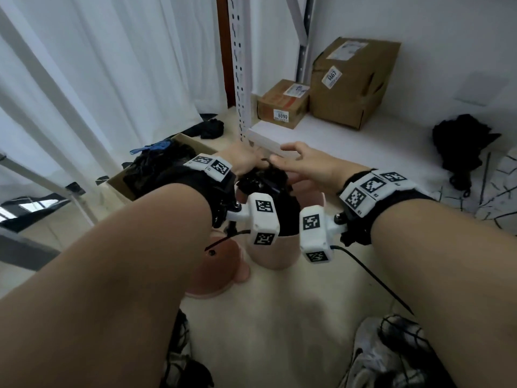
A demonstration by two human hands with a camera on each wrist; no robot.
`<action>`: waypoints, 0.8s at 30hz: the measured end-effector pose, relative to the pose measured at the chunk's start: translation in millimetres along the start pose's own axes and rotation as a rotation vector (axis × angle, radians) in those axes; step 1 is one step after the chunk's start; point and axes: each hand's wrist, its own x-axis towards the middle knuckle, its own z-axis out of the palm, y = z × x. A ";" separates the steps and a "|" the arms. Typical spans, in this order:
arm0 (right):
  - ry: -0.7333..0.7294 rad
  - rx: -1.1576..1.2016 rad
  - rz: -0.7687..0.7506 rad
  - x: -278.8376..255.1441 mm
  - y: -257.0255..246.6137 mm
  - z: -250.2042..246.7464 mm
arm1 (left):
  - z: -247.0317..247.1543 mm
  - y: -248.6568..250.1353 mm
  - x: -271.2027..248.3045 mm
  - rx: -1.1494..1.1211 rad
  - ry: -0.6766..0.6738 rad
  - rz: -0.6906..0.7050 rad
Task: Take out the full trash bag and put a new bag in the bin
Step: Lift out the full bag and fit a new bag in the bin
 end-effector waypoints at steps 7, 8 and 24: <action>0.224 -0.312 -0.193 13.1 -1.0 3.9 | 2.4 9.8 -3.9 -0.467 -0.061 0.108; 0.287 -0.384 -0.209 13.2 -0.5 2.3 | 2.0 10.5 -6.8 -0.505 -0.088 0.129; 0.293 -0.118 -0.199 10.2 -1.7 0.0 | -20.7 -4.5 -23.8 -0.329 -0.117 0.221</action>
